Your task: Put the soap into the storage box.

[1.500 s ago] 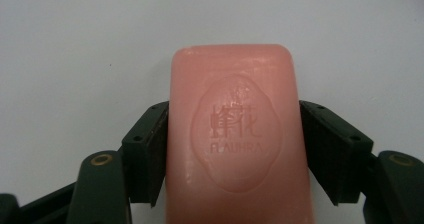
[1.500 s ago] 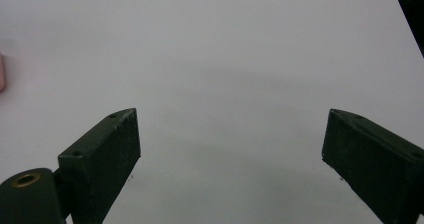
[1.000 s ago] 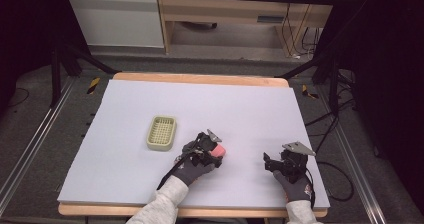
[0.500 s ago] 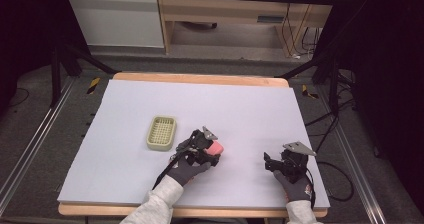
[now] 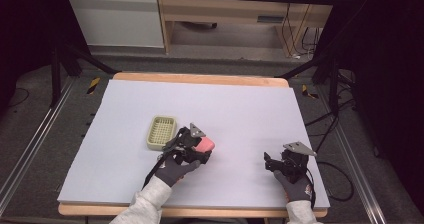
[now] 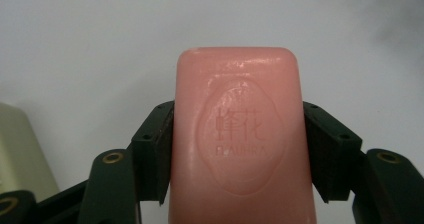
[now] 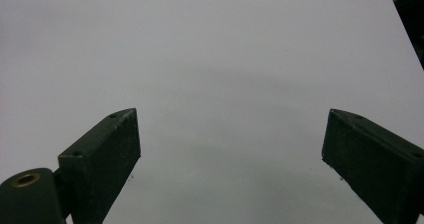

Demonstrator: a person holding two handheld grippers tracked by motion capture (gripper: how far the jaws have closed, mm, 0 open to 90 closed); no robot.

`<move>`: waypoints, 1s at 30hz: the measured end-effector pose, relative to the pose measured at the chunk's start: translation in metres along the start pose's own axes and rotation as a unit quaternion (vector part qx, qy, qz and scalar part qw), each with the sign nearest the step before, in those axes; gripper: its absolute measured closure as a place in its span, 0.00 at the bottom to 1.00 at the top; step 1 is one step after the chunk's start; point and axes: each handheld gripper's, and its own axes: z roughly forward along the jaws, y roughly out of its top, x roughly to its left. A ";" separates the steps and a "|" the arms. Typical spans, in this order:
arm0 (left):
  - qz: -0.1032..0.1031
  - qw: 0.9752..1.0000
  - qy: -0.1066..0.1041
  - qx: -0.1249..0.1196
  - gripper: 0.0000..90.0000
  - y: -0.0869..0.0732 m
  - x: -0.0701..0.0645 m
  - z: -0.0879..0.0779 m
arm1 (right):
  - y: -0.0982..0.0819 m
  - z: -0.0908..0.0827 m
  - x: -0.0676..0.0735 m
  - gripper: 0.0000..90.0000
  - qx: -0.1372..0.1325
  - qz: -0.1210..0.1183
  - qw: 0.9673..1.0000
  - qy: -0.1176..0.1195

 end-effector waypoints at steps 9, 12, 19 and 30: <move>-0.016 1.000 0.019 -0.011 0.41 -0.007 0.019 -0.020 | 0.000 0.000 0.000 0.10 0.000 -0.002 1.000 0.000; -0.021 0.999 0.024 -0.015 0.41 -0.010 0.025 -0.026 | 0.000 0.000 0.000 0.10 0.000 -0.001 1.000 -0.001; -0.036 0.999 0.032 -0.025 0.41 -0.016 0.037 -0.034 | 0.000 0.000 0.001 0.10 0.000 -0.002 1.000 -0.001; -0.057 0.996 0.056 -0.043 0.41 -0.022 0.057 -0.050 | 0.000 0.000 0.001 0.10 -0.002 -0.006 1.000 -0.002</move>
